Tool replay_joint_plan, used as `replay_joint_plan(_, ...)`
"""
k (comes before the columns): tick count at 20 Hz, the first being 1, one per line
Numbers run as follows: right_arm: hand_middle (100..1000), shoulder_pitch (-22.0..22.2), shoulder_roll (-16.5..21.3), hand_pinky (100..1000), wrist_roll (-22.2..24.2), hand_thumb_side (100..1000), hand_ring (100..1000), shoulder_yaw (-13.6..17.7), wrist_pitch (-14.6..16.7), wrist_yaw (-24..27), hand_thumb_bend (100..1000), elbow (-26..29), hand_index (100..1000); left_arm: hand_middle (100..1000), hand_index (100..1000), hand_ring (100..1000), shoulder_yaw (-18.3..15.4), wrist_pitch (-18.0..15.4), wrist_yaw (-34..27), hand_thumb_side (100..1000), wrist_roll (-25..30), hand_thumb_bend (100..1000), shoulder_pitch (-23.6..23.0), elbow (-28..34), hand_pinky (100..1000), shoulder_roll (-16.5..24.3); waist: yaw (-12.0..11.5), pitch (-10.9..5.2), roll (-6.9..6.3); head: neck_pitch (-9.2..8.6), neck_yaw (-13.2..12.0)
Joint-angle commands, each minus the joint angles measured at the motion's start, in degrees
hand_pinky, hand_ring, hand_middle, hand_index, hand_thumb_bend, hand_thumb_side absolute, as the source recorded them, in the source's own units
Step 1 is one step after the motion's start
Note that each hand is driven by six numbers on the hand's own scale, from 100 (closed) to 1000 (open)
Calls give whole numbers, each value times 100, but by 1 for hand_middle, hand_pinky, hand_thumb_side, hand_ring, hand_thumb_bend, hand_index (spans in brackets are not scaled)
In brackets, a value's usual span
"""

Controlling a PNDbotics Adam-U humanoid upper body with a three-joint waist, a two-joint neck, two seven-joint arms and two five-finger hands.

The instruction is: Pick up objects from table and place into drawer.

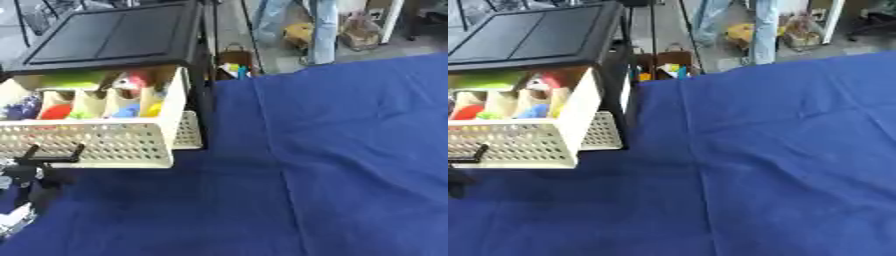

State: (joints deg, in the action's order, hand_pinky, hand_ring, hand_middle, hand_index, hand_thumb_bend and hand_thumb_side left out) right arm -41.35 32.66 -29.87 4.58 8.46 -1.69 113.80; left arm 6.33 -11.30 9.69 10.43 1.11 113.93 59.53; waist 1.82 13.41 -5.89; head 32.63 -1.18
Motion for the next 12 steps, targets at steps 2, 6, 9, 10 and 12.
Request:
replay_joint_plan(2,560,-116,54,709,-6,851,725,14,-29,-64,100,79,667,684,797,604,-88,133,-61,1000,135,100,55,67,307,228,14,-69,18,-37,-49)
replay_joint_plan(6,561,-125,29,708,-43,848,727,25,-28,-49,100,79,665,673,794,596,30,334,-200,1000,428,100,28,67,292,228,21,-68,19,-41,-75)
replay_joint_plan(9,562,-124,19,708,-60,849,727,24,-31,-39,100,79,664,671,792,596,29,484,-359,1000,652,100,89,67,286,226,39,-72,16,-57,-94)
replay_joint_plan(10,562,-124,14,708,-64,849,727,24,-34,-37,100,79,664,671,792,596,27,531,-420,1000,712,100,116,67,284,227,47,-73,15,-61,-100)
replay_joint_plan(12,561,-122,9,708,-67,850,726,25,-37,-37,100,79,664,671,791,595,30,626,-541,1000,811,100,160,67,279,226,60,-73,12,-70,-112)
